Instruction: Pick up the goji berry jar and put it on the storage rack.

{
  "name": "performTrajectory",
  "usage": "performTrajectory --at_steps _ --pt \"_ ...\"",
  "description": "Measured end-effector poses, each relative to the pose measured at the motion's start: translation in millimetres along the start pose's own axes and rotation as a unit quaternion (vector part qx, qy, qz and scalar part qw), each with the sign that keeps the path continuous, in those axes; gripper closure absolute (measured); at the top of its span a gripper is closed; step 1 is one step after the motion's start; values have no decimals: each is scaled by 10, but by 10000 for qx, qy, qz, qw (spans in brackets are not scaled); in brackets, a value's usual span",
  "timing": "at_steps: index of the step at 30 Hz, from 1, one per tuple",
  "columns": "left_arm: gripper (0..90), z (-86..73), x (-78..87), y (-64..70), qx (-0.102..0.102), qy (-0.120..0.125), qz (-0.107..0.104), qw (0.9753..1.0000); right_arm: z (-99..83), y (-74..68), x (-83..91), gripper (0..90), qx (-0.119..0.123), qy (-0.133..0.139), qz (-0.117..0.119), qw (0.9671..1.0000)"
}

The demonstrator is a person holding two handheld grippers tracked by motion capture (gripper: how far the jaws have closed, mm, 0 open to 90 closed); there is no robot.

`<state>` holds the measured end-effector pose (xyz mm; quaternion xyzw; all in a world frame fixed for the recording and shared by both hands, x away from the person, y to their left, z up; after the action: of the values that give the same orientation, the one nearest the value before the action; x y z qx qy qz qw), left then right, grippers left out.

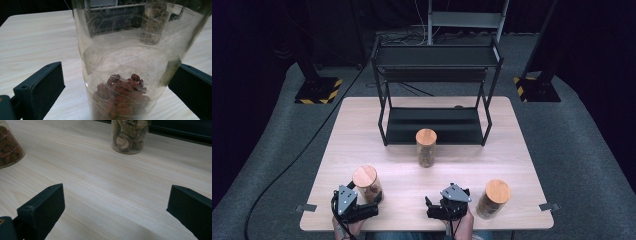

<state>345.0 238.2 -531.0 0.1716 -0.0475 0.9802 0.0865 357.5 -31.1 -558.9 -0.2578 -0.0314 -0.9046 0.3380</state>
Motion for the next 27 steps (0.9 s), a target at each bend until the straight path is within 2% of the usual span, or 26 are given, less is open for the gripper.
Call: performTrajectory --at_steps 16,27 --pt "0 9 -69 36 3 32 -5 10000 -2 -6 -7 2 60 -51 4 10000" --pt "136 -4 -102 53 69 44 -81 9999 -2 -4 -4 4 64 -46 30 10000"
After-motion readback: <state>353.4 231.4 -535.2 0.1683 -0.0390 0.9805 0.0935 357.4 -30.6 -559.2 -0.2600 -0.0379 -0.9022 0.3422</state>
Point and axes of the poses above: each handheld gripper's, and its own axes: x roughly backward along the jaws, z roughly out of its top, y roughly to its right, the point moved 6 cm from there along -x, roughly forward along the jaws, and after that the axes turned 12 degrees about z, right-handed, at the moved point
